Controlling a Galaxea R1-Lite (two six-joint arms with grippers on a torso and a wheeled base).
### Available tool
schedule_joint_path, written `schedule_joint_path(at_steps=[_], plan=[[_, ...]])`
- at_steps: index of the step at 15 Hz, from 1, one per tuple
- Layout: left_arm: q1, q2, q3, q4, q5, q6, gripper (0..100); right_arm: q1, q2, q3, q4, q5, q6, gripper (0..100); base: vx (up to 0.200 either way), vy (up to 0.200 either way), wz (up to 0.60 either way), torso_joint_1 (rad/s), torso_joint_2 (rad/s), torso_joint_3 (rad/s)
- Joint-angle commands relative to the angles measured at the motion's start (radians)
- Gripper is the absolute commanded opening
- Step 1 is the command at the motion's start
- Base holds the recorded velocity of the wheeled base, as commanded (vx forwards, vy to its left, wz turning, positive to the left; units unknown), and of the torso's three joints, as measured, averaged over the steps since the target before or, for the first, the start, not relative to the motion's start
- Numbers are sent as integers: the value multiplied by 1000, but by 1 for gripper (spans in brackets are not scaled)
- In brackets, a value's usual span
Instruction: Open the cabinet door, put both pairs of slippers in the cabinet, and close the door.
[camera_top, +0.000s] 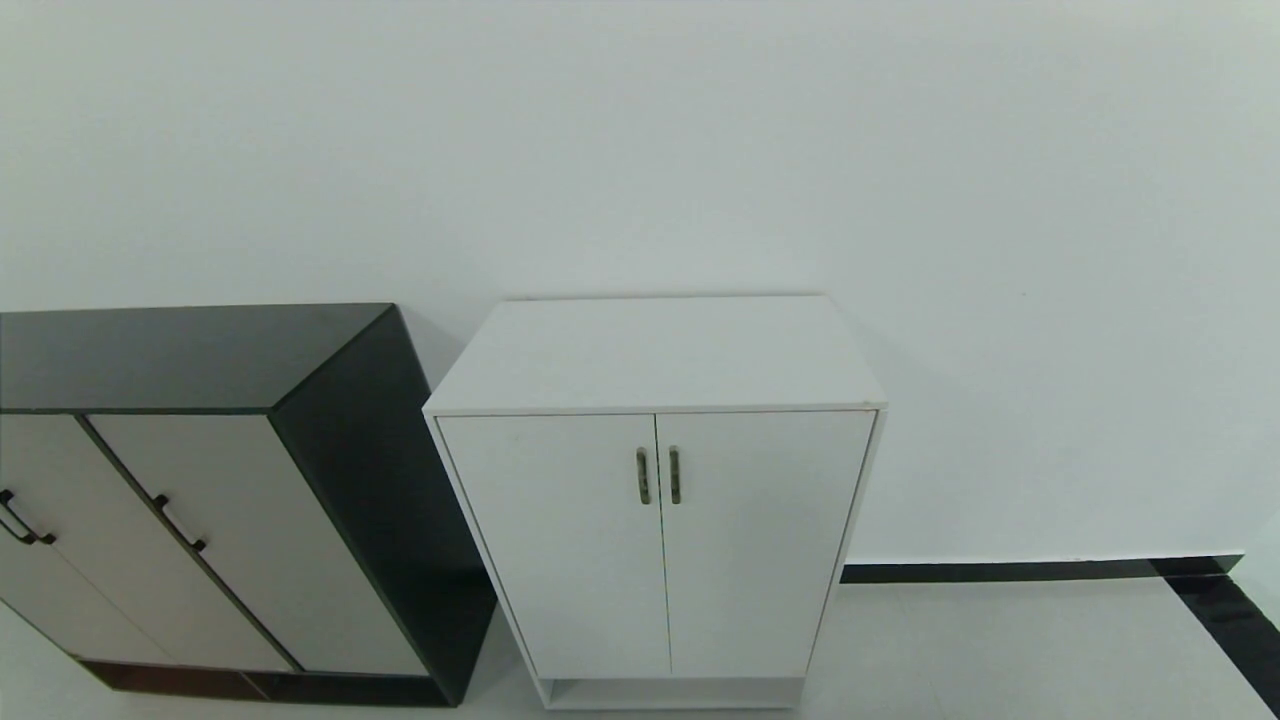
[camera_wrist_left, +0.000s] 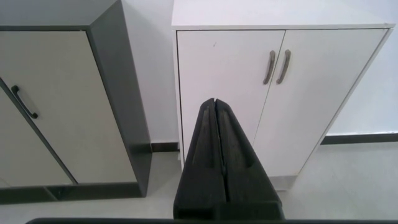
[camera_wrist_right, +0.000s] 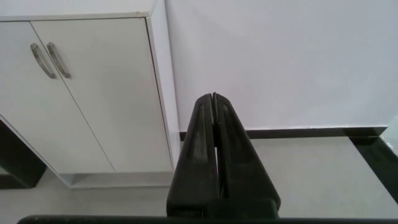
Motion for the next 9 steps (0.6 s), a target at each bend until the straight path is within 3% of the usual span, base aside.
schedule_joint_path(at_steps=[1, 9], plan=[[0, 1, 0, -1, 0, 1, 0, 0, -4, 1, 1, -1, 1, 0, 0, 0, 0, 0, 0, 0], [0, 1, 0, -1, 0, 1, 0, 0, -4, 1, 1, -1, 1, 0, 0, 0, 0, 0, 0, 0]])
